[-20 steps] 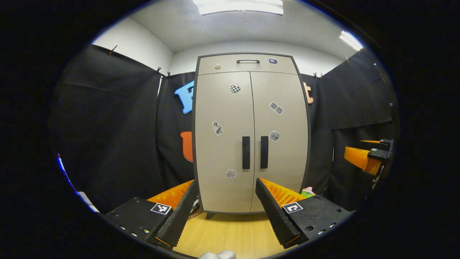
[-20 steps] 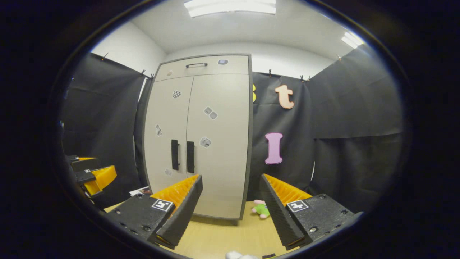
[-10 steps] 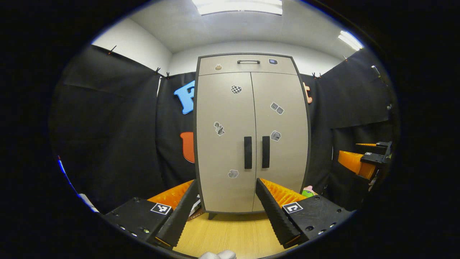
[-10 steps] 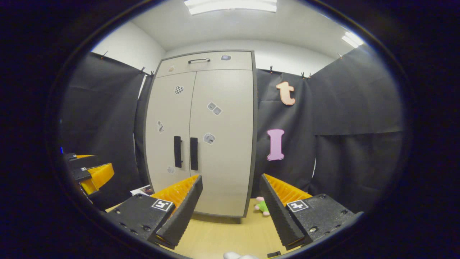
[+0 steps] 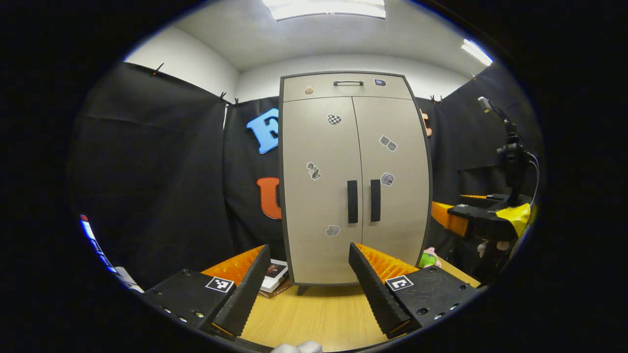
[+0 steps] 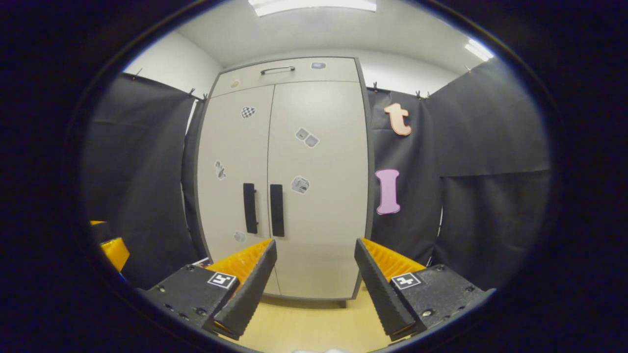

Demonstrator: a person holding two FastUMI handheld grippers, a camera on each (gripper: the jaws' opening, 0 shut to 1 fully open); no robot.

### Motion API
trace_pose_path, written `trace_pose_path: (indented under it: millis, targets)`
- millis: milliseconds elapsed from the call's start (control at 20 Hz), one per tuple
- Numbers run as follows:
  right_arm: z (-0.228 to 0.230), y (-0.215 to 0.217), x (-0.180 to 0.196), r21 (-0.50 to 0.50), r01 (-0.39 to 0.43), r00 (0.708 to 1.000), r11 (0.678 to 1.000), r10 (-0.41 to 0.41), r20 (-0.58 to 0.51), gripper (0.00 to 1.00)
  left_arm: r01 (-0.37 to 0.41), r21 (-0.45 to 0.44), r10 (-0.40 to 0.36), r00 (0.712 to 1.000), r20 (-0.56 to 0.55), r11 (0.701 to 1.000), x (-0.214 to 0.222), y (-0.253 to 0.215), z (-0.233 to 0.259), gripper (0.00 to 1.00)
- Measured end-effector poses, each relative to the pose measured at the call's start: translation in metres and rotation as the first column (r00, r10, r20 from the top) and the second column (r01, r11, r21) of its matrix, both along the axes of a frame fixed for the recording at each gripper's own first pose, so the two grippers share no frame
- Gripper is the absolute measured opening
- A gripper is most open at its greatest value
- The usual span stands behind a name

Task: Open the right door of the double-door shoe cabinet with the right hand, and open the left door with the left hand.

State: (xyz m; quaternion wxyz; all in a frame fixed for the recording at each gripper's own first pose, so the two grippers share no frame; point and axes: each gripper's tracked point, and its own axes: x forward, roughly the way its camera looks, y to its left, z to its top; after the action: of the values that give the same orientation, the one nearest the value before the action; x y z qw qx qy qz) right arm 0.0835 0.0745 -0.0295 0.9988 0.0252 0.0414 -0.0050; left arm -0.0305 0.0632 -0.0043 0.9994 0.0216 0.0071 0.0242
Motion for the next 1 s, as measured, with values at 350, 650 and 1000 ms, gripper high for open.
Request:
trace_pose_path:
  millis: [350, 650, 1000]
  targets:
    - [-0.01, 0.039, 0.091, 0.025, -0.019, 0.999, 1.0, 0.02, -0.031, 0.99, -0.075, 0.015, 0.075, 0.997, -0.014, 0.997, -0.006, 0.016, -0.003, 0.96]
    - [-0.011, 0.068, 0.162, 0.055, -0.024, 0.999, 0.998, 0.026, -0.035, 0.94, -0.143, 0.012, 0.143, 0.99, -0.019, 0.99, 0.0, 0.025, -0.002, 0.96]
    - [-0.018, 0.076, 0.21, 0.071, -0.007, 0.996, 0.997, 0.012, -0.083, 0.75, -0.196, 0.006, 0.196, 0.98, -0.038, 0.981, 0.007, 0.034, -0.01, 0.96]
